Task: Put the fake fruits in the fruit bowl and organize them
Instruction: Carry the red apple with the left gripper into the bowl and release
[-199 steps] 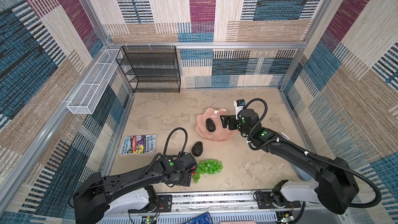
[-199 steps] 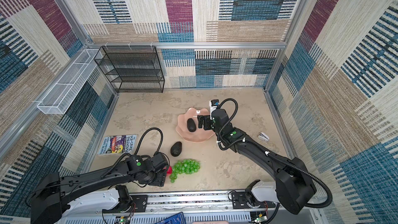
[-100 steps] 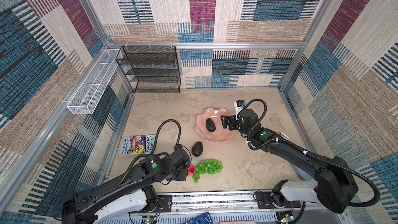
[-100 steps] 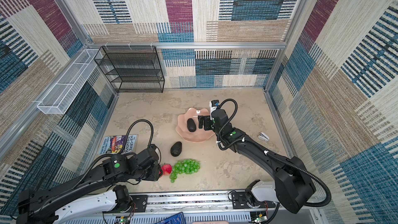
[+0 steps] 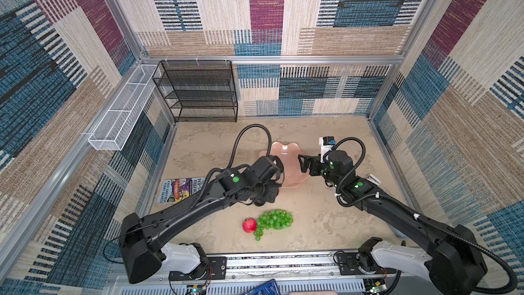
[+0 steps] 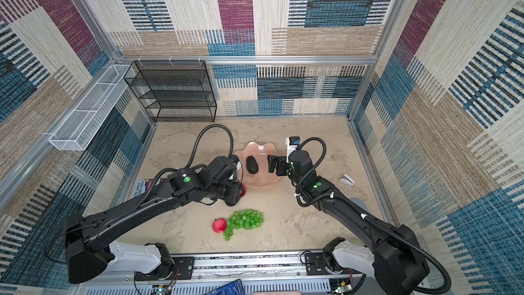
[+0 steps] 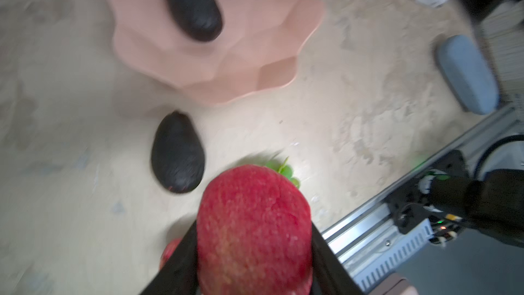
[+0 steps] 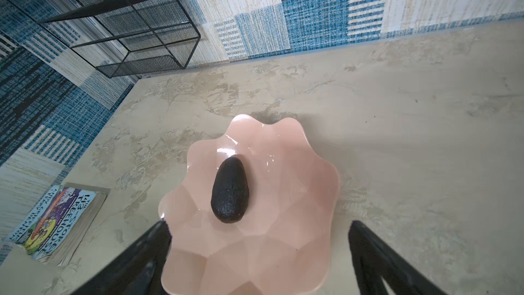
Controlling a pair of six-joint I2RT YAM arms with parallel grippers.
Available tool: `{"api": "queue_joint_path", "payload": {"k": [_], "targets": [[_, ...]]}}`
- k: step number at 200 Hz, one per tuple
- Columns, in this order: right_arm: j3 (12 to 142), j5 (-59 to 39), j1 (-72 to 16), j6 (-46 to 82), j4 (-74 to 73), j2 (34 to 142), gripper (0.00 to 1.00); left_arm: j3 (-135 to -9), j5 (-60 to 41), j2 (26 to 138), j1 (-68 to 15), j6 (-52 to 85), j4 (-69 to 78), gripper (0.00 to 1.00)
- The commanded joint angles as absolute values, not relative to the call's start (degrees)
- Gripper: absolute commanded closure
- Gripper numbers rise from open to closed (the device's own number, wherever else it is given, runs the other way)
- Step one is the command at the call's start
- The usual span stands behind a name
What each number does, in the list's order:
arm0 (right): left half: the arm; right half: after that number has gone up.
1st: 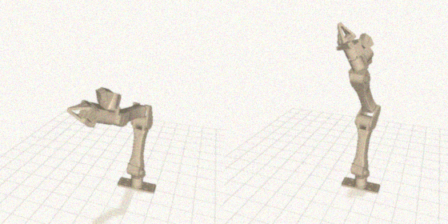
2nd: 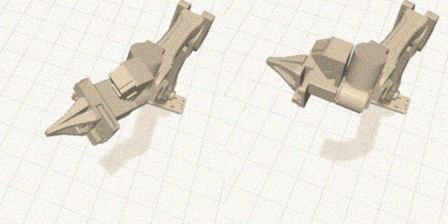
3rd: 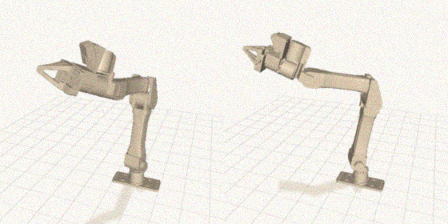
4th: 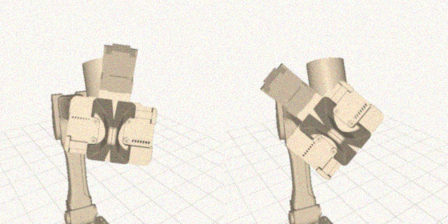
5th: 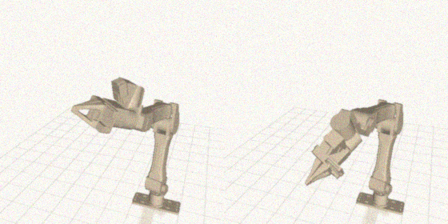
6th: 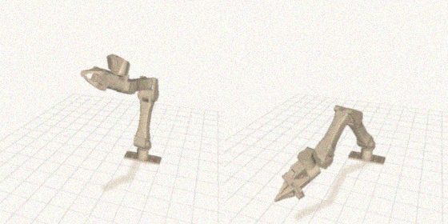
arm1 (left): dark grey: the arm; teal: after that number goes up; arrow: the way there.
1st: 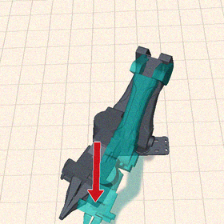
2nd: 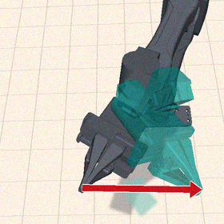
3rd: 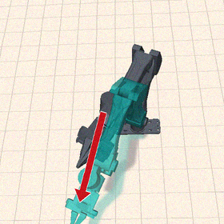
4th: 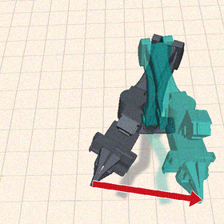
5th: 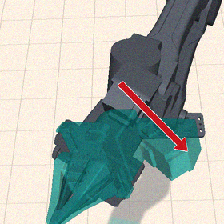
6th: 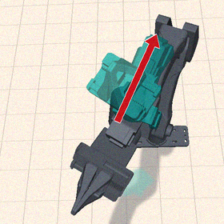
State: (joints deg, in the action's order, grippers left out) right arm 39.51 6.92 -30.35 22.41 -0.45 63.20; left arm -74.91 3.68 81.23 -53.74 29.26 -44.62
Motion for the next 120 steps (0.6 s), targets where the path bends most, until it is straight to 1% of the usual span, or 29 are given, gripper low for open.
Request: {"api": "queue_joint_path", "payload": {"k": [1,31,51,85,109,120], "targets": [[36.0,8.4,-29.0,26.2,0.0,57.9,0.00,-83.2,2.8,88.7,-52.7,19.8,-40.8,0.52],[29.7,10.2,-28.4,29.3,2.1,47.6,0.00,-94.1,-0.1,102.0,-50.0,16.0,-40.5,0.52],[27.6,11.5,-28.3,30.5,4.0,43.7,0.00,-101.3,0.6,110.4,-48.2,14.5,-42.4,0.52],[25.8,11.5,-28.3,31.9,4.4,41.9,0.00,-110.3,-0.1,121.2,-45.5,13.7,-43.3,0.51],[25.2,11.0,-28.3,32.7,4.0,42.0,0.01,-117.4,2.2,127.7,-44.9,13.2,-46.9,0.50],[24.9,10.9,-28.3,32.8,3.6,42.0,0.00,-118.8,3.3,129.5,-44.6,13.8,-47.3,0.51]]}}
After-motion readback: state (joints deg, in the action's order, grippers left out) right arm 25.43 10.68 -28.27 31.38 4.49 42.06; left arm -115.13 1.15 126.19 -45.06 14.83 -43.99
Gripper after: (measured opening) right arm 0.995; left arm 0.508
